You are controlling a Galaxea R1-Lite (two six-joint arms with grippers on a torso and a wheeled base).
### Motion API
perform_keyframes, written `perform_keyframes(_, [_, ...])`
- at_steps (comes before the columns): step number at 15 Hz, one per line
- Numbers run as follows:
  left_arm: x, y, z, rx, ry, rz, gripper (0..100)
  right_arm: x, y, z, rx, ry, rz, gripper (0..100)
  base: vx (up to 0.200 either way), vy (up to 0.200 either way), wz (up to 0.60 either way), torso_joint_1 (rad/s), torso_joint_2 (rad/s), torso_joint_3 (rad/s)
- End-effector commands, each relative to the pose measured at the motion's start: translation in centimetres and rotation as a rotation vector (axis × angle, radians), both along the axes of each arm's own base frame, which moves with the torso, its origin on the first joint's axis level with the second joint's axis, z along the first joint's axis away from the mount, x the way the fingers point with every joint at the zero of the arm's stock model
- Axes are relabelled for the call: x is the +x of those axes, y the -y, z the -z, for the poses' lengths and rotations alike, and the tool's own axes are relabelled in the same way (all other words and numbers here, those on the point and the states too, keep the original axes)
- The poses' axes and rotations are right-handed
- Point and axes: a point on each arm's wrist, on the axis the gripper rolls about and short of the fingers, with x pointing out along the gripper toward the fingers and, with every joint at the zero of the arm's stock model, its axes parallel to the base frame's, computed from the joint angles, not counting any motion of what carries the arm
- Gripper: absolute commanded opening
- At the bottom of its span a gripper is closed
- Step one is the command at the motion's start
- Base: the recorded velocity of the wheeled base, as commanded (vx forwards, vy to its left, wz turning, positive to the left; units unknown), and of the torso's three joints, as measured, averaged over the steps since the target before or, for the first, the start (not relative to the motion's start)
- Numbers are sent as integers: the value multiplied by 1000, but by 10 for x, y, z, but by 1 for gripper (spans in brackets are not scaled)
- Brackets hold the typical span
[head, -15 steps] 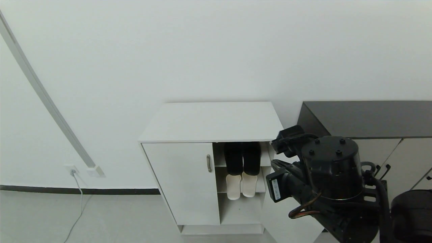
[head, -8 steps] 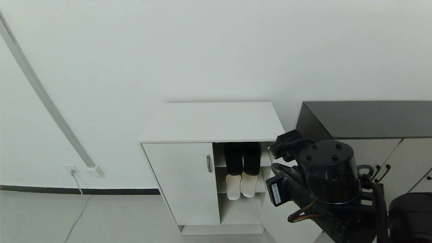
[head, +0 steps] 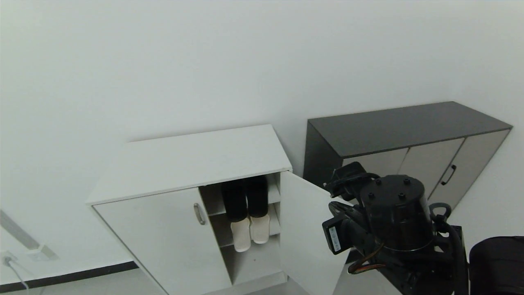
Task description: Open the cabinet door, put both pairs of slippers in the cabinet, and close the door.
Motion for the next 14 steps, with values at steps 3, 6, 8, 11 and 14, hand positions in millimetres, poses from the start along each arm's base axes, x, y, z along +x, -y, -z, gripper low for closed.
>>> perform_keyframes(3, [0, 0, 0, 0, -1, -1, 0, 1, -1, -1, 8, 9, -1, 0, 0, 0, 0, 0, 0, 0])
perform_keyframes(6, [0, 0, 0, 1, -1, -1, 0, 1, 0, -1, -3, 13, 0, 0, 0, 0, 0, 0, 0, 0])
perform_keyframes(8, [0, 0, 0, -2, -1, -1, 0, 3, 0, 1, -7, 10, 6, 0, -100, 0, 0, 6, 1, 4])
perform_keyframes(11, [0, 0, 0, -2, -1, -1, 0, 4, 0, 2, -8, 9, 6, 0, -200, 0, 0, 14, 7, -5])
perform_keyframes(14, [0, 0, 0, 0, -1, -3, 0, 5, 0, 2, -10, 9, 12, 0, -133, 0, 0, -6, -2, 2])
